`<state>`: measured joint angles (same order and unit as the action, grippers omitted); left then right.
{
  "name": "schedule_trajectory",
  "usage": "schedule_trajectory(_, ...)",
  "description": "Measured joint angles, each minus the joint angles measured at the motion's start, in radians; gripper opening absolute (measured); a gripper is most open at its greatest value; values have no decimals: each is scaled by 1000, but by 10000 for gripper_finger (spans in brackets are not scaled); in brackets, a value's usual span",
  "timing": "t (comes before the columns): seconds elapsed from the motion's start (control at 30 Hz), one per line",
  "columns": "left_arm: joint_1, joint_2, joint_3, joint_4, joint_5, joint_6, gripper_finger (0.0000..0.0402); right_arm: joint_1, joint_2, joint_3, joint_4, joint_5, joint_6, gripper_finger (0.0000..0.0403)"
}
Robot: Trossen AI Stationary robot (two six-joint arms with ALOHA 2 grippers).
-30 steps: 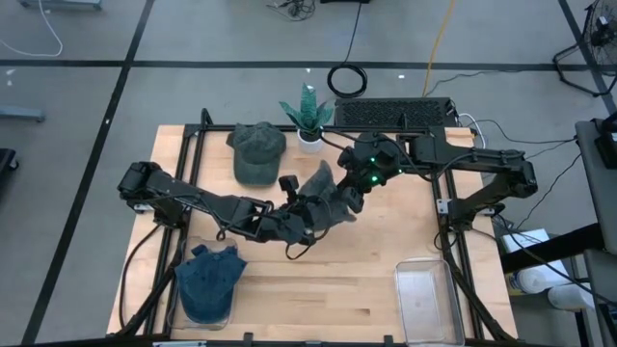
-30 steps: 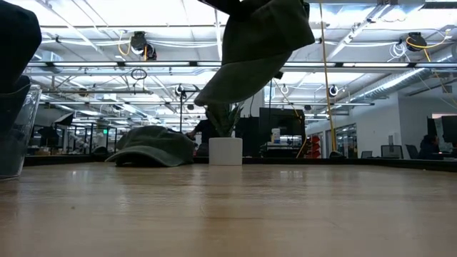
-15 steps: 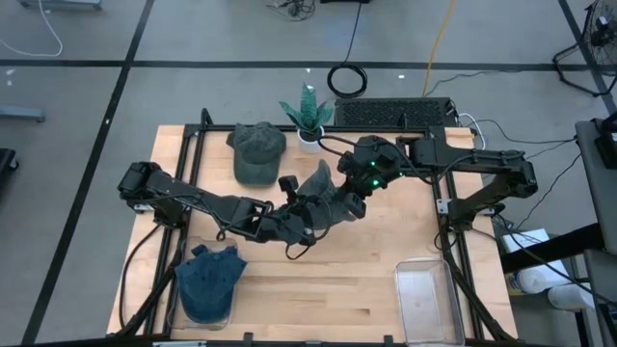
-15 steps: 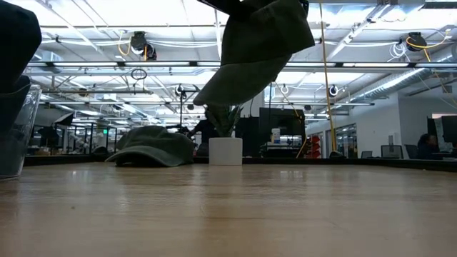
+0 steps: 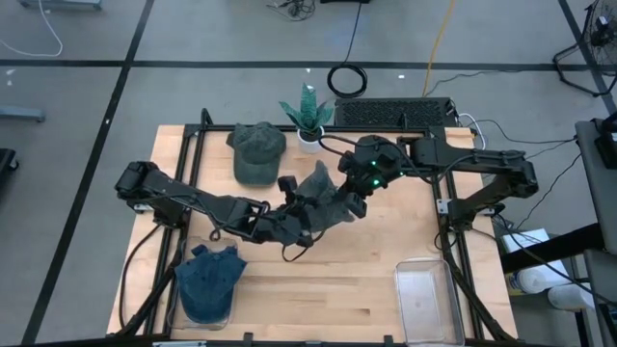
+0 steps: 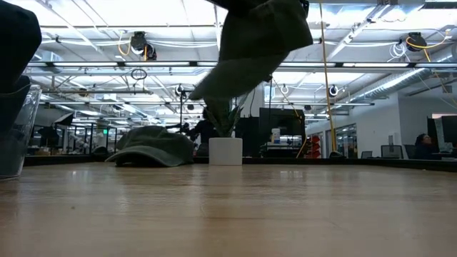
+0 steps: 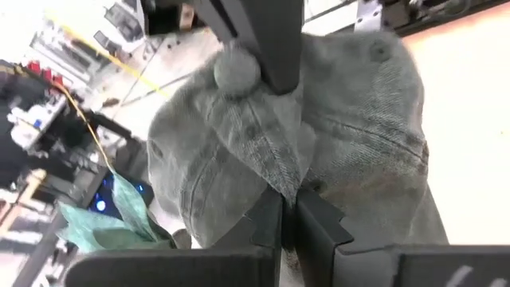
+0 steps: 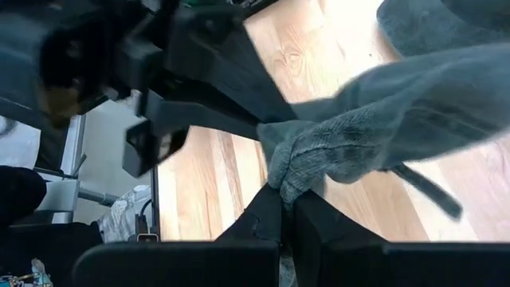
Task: Pick & Place hat
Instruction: Put the bottom gray cap into the right transparent bin
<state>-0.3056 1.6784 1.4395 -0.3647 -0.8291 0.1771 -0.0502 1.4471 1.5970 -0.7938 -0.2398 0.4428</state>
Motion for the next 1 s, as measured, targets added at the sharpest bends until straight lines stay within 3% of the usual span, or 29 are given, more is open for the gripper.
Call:
schedule_trajectory(0.47,-95,-137,0,-22,-3,20,30,0,-72,-1,5,11,-19,0)
schedule_trajectory(0.8,-143,-259,1,-154,-5,19,31,26,-158,-2,18,63,-59,0)
schedule_trajectory(1.0,-161,-352,1,-270,-12,-95,31,83,-225,-2,18,140,-108,0)
